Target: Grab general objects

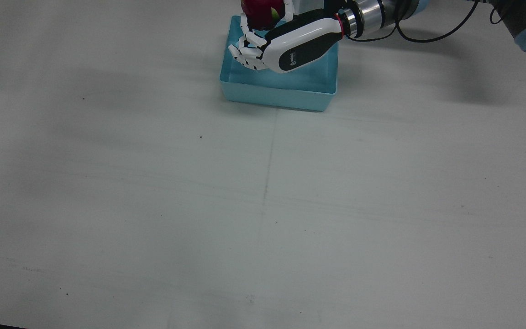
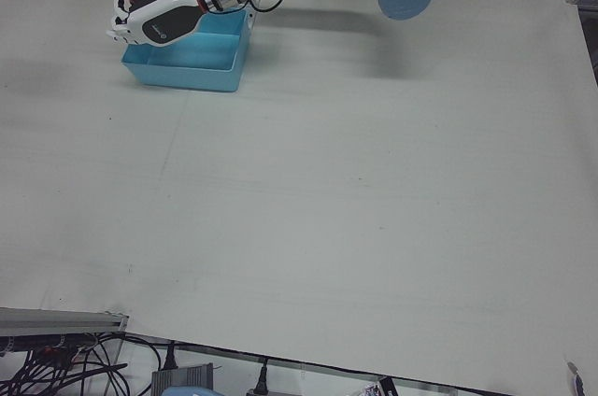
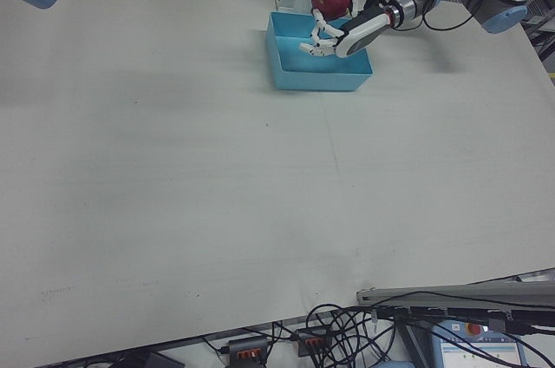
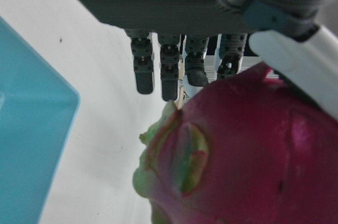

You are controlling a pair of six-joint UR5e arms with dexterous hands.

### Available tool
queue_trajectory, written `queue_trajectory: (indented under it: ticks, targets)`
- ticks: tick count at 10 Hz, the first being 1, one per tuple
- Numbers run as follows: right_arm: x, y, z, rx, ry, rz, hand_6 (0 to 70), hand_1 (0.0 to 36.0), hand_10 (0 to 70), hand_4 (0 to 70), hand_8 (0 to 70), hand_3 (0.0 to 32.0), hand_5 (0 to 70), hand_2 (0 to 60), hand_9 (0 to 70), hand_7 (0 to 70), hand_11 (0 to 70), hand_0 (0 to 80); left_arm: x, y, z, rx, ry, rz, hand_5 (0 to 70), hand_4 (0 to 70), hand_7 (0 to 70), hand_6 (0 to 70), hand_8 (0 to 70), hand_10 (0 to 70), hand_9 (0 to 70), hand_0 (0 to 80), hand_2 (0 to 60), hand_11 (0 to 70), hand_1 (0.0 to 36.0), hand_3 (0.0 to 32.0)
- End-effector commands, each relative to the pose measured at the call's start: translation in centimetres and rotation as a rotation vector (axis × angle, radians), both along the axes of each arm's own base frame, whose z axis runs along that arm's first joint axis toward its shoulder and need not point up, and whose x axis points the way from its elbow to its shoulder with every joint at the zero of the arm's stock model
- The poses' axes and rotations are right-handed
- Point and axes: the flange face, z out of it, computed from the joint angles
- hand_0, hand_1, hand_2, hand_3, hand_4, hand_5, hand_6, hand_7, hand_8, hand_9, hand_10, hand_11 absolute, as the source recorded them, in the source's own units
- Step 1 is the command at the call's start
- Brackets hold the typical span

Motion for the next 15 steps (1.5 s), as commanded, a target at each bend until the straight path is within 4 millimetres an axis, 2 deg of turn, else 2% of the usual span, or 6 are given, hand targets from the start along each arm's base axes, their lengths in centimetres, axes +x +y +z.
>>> queue_trajectory:
  ticks: [1,9,11,12,13,15]
  targets:
    - [-0.1,0.0,0.0,0.000,0.000,-0.001,0.0,0.0,0.0,0.0,0.0,0.0,0.0,0.0,0.0,0.0,0.0,0.0,0.9,1.5,0.0,0.002,0.000,0.032,7.3,0.7,25.5,3.0,3.6,3.6,3.7,49.1,0.0,6.1,5.5,0.0]
    - [0.0,0.0,0.0,0.000,0.000,-0.001,0.0,0.0,0.0,0.0,0.0,0.0,0.0,0.0,0.0,0.0,0.0,0.0,0.7,0.3,0.7,-0.012,-0.029,0.018,7.4,0.0,28.4,1.7,3.1,0.4,4.2,47.6,0.0,1.3,3.1,0.0]
    - [0.0,0.0,0.0,0.000,0.000,0.000,0.0,0.0,0.0,0.0,0.0,0.0,0.0,0.0,0.0,0.0,0.0,0.0,-2.1,-6.1,1.8,-0.049,-0.066,-0.068,8.6,1.1,27.7,3.0,3.9,0.4,4.1,47.4,0.0,1.2,2.9,0.0]
    - [-0.1,0.0,0.0,0.000,0.000,-0.001,0.0,0.0,0.0,0.0,0.0,0.0,0.0,0.0,0.0,0.0,0.0,0.0,-4.1,-9.2,1.9,-0.070,-0.080,-0.121,18.3,13.1,38.1,12.5,5.7,6.9,6.2,47.8,0.0,10.7,4.1,0.0]
    - [0.0,0.0,0.0,0.000,0.000,0.000,0.0,0.0,0.0,0.0,0.0,0.0,0.0,0.0,0.0,0.0,0.0,0.0,-6.6,-13.5,2.9,-0.100,-0.096,-0.199,33.6,29.4,59.4,35.8,16.2,26.8,23.0,48.2,0.0,39.2,3.6,0.0]
    - [0.0,0.0,0.0,0.000,0.000,-0.001,0.0,0.0,0.0,0.0,0.0,0.0,0.0,0.0,0.0,0.0,0.0,0.0,-11.1,-18.6,4.2,-0.172,-0.085,-0.287,64.8,62.3,70.0,70.0,43.7,52.7,57.3,48.5,8.0,70.0,2.4,0.0]
